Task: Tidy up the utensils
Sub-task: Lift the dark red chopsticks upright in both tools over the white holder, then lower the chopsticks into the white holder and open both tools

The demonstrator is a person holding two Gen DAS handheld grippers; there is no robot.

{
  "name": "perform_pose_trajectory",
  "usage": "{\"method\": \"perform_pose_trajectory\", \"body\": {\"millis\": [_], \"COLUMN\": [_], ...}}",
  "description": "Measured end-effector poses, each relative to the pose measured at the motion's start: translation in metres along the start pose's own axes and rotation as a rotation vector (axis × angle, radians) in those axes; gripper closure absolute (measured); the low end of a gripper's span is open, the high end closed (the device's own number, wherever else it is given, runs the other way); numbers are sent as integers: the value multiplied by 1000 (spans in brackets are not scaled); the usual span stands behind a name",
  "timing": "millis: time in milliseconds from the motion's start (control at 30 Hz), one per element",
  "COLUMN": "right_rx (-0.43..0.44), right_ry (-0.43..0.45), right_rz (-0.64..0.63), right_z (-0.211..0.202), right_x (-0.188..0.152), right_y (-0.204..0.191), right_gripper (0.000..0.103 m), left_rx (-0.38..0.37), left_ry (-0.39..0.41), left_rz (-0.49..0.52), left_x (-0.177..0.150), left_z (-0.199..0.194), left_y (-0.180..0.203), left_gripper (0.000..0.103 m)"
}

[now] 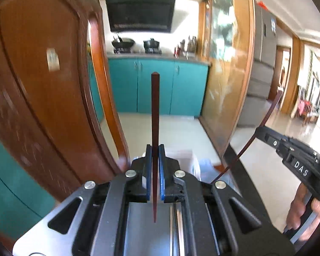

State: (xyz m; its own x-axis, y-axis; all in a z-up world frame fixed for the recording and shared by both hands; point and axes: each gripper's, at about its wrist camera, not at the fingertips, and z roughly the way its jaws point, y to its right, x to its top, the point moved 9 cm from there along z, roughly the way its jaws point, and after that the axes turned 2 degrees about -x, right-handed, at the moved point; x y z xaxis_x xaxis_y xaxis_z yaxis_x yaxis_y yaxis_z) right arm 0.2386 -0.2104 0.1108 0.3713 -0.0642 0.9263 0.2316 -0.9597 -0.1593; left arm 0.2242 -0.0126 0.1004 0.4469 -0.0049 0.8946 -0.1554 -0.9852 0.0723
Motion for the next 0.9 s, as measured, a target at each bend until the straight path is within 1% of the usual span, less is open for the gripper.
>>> {"method": "perform_pose_trajectory", "body": {"millis": [33, 100, 133, 167, 267, 333, 433, 533, 600, 733, 833, 900], "right_rx": [4, -17, -31, -45, -92, -110, -123, -115, -111, -106, -107, -111], "right_ry": [36, 77, 81, 83, 34, -4, -27, -47, -57, -75, -75, -65], "right_rz": [24, 42, 44, 44, 14, -5, -18, -7, -11, -6, 4, 8], "right_z": [3, 10, 15, 26, 63, 83, 96, 100, 101, 100, 96, 90], "right_x": [12, 26, 29, 28, 8, -14, -35, -50, -56, -65, -66, -66], "right_y": [1, 4, 6, 7, 9, 10, 12, 16, 17, 21, 22, 21], "right_gripper": [96, 96, 96, 96, 97, 97, 97, 97, 97, 97, 95, 91], "left_rx": [6, 23, 38, 45, 45, 70, 103, 95, 97, 99, 108, 106], "left_ry": [33, 76, 101, 113, 157, 170, 149, 74, 39, -1, 10, 15], "left_rz": [-16, -46, -65, -75, -112, -116, -115, -122, -129, -108, -83, -65], "left_x": [15, 33, 43, 47, 57, 58, 51, 30, 16, -6, -10, -12], "left_z": [1, 3, 7, 6, 26, 46, 77, 114, 130, 143, 136, 132], "left_y": [-5, -11, -14, -16, -16, -16, -18, -16, -17, -14, -12, -8], "left_gripper": [96, 96, 96, 96, 96, 96, 96, 96, 96, 96, 96, 96]}}
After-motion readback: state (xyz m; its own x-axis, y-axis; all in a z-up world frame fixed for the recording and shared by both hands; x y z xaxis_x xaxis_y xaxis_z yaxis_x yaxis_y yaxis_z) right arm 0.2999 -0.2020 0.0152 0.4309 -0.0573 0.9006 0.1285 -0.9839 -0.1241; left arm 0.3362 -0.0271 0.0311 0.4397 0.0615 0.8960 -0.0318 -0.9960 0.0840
